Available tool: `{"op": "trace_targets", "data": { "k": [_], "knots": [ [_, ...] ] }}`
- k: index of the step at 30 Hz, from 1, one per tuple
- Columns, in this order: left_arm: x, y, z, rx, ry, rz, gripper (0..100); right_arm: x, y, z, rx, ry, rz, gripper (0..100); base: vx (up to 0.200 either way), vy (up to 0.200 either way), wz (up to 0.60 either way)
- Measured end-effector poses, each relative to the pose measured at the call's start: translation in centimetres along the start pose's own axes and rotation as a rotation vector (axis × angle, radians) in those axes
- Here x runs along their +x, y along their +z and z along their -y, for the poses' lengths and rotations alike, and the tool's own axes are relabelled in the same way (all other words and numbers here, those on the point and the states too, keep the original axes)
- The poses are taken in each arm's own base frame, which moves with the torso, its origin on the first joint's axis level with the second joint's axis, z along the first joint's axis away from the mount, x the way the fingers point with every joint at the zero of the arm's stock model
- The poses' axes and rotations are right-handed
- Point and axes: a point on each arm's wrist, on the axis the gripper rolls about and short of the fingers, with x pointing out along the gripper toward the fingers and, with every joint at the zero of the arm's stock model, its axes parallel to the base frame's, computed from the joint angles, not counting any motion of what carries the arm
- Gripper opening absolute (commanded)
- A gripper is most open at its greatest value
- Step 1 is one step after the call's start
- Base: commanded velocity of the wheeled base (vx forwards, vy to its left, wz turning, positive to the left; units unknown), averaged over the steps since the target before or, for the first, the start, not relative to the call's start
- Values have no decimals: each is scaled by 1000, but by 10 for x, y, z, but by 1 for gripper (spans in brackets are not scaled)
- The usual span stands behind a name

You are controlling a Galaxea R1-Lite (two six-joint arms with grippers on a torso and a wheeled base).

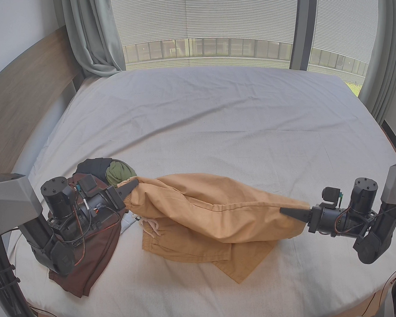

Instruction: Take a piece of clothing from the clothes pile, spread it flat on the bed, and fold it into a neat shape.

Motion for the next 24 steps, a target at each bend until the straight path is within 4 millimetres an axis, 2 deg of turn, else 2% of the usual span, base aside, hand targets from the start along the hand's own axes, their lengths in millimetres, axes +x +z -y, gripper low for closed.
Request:
{"op": "trace_targets", "data": {
  "k": [13, 24],
  "knots": [
    [-14, 22, 23, 36, -50, 70, 0, -9, 22, -21, -75, 19, 84, 0, 0, 0, 0],
    [-20, 34, 28, 53, -61, 110, 0, -13, 36, -34, -123, 21, 151, 0, 0, 0, 0]
  ]
}}
